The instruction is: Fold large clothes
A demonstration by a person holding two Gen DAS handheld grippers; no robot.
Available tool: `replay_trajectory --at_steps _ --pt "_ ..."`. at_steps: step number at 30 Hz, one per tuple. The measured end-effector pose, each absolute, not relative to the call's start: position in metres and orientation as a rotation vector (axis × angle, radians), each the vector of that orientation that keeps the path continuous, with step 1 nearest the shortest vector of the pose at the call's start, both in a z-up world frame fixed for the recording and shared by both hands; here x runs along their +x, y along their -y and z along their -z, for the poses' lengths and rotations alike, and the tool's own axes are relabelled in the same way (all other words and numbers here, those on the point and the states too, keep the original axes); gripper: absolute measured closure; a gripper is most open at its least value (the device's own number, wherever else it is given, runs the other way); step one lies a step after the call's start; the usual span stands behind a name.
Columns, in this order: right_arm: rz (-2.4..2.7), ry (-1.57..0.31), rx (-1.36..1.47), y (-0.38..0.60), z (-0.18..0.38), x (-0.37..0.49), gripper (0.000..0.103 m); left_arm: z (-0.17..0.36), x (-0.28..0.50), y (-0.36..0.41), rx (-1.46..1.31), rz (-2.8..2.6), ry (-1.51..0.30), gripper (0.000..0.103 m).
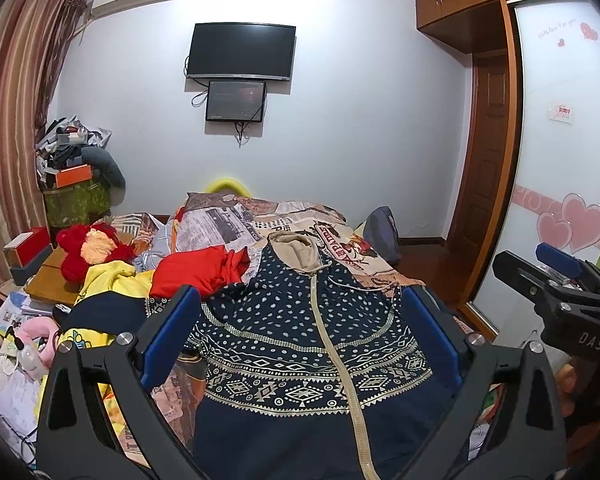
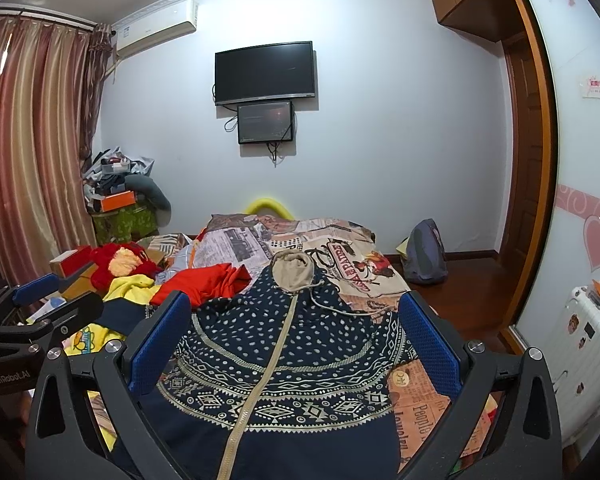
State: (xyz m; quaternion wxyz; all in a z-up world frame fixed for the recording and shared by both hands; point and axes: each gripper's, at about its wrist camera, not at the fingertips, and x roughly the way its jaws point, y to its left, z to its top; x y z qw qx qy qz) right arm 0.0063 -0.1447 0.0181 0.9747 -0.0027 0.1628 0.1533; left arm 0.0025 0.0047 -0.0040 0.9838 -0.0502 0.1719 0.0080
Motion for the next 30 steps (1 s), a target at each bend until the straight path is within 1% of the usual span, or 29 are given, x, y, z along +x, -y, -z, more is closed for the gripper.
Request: replay_trajectory --at_steps 30 --pt "-0.316 -0.36 0.015 0.1458 -0.0122 0.0145 0.0 0.0066 0.0074 -0.0132 -0.121 -0.022 -0.358 0.002"
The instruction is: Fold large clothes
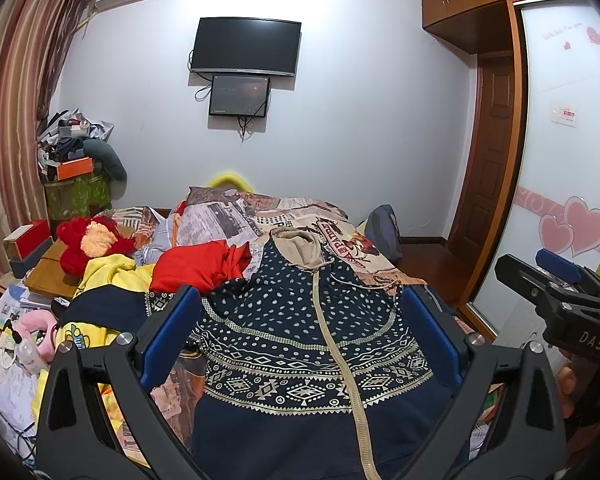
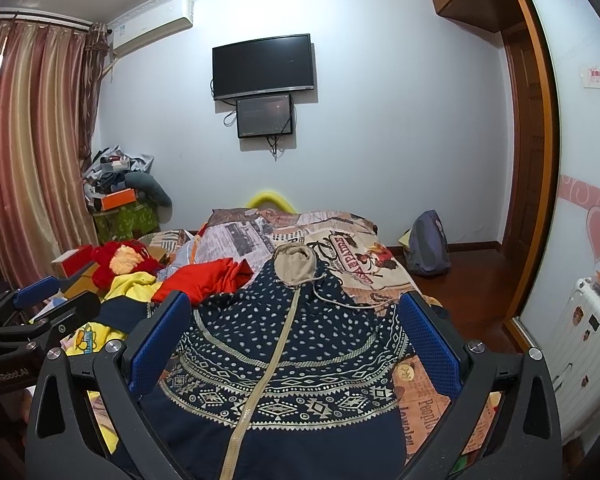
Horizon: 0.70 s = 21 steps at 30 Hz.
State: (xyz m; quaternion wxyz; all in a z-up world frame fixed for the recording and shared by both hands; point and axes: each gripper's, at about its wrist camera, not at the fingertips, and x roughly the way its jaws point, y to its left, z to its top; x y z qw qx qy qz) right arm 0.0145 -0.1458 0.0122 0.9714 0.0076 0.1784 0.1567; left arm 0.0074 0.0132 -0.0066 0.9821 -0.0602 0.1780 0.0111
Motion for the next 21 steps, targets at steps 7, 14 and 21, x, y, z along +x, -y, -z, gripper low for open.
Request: replay_trajectory --at_steps 7,14,21 --pt "-0.316 -0.37 0.008 0.143 -0.011 0.018 0.0 0.008 0.01 -0.015 -0.125 -0.024 -0.366 0.002" --pt "-0.314 -0.389 0.003 0.139 -0.008 0.027 0.0 0.012 0.02 -0.022 -0.131 -0.033 -0.379 0.002" --pt "-0.316 -0.419 -0.019 0.129 -0.003 0.046 0.0 0.02 0.039 -0.044 -0.147 -0.068 -0.395 0.002"
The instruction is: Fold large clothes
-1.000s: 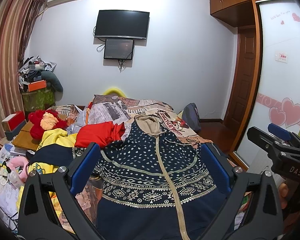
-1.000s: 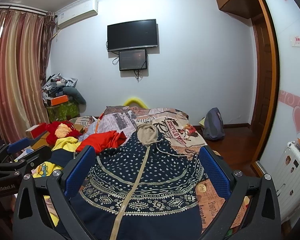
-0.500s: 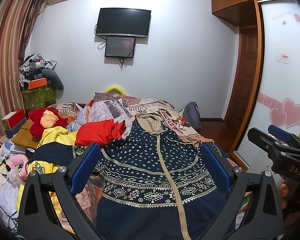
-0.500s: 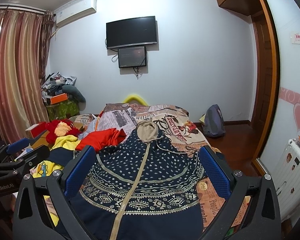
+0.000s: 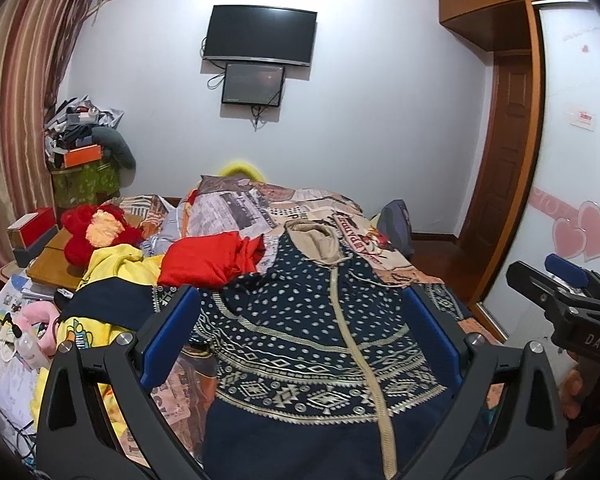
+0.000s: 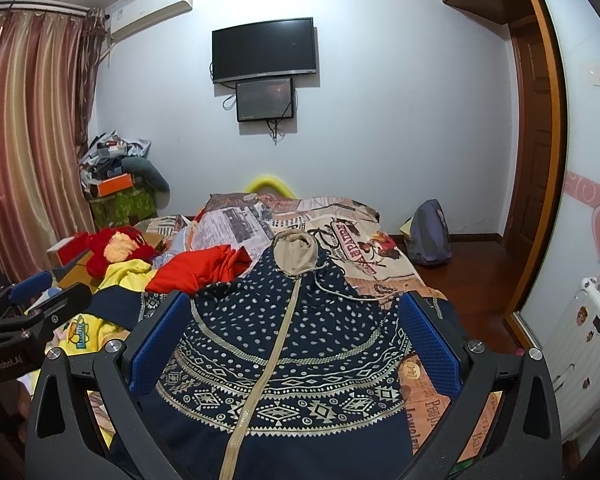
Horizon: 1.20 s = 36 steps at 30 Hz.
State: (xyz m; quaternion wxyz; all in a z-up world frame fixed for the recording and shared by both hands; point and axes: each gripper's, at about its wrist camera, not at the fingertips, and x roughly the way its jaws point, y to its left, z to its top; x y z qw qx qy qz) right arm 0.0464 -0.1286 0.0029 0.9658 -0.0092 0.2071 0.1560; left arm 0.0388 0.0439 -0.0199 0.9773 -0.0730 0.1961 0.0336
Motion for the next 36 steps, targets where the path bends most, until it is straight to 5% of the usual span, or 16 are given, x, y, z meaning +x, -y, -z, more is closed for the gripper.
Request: replay_trajectory --at_steps 15,36 --pt "-0.346 -0.555 -0.078 0.081 0.037 0.146 0.0 0.058 0.119 -0.161 -0.219 -0.272 -0.478 0.002" --pt "-0.323 -0.99 -0.112 0.042 0.142 0.264 0.0 0.239 0.187 -0.395 -0.56 -0.452 -0.951 0.002"
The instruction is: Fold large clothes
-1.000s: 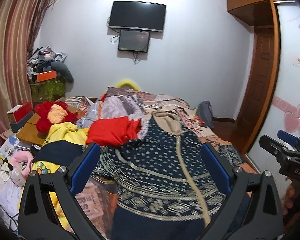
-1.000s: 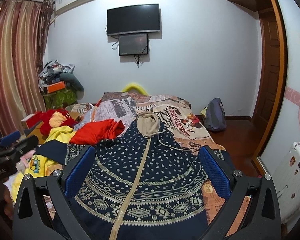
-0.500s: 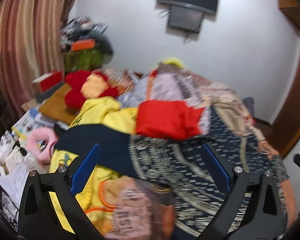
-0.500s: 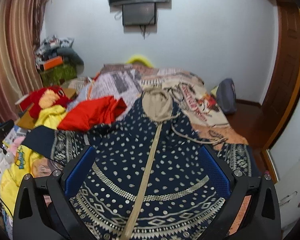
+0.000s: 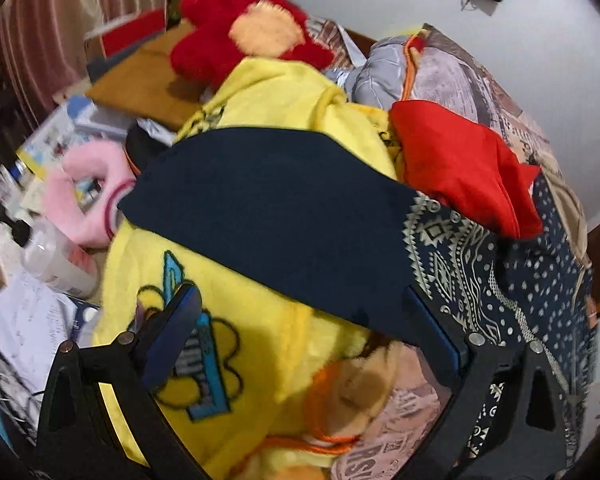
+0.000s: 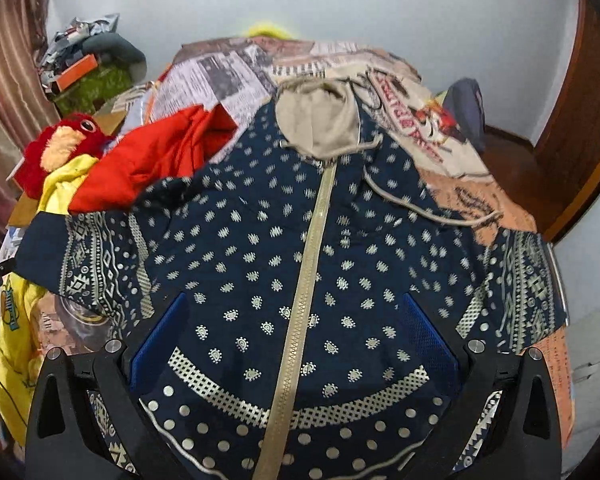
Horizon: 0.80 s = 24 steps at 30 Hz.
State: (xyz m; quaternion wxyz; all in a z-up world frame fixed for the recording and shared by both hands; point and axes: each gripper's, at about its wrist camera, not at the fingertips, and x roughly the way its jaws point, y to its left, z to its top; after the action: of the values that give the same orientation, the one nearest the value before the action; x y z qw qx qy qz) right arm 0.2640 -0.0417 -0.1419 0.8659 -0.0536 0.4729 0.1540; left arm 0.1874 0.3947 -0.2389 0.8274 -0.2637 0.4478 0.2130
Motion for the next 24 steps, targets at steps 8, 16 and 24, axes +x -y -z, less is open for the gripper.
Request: replay_trajectory --at_steps 8,16,24 --pt "-0.315 -1.062 -0.089 0.036 0.155 0.277 0.0 0.258 0.183 -0.448 -0.838 -0.309 -0.879 0.01" --pt "-0.319 -1.081 -0.072 0.031 0.155 0.282 0.0 0.268 0.189 -0.49 -0.935 -0.385 -0.851 0.056" --pt "-0.307 -1.058 -0.113 0.033 0.143 0.282 0.0 0.246 0.2 -0.489 -0.747 -0.556 -0.873 0.094"
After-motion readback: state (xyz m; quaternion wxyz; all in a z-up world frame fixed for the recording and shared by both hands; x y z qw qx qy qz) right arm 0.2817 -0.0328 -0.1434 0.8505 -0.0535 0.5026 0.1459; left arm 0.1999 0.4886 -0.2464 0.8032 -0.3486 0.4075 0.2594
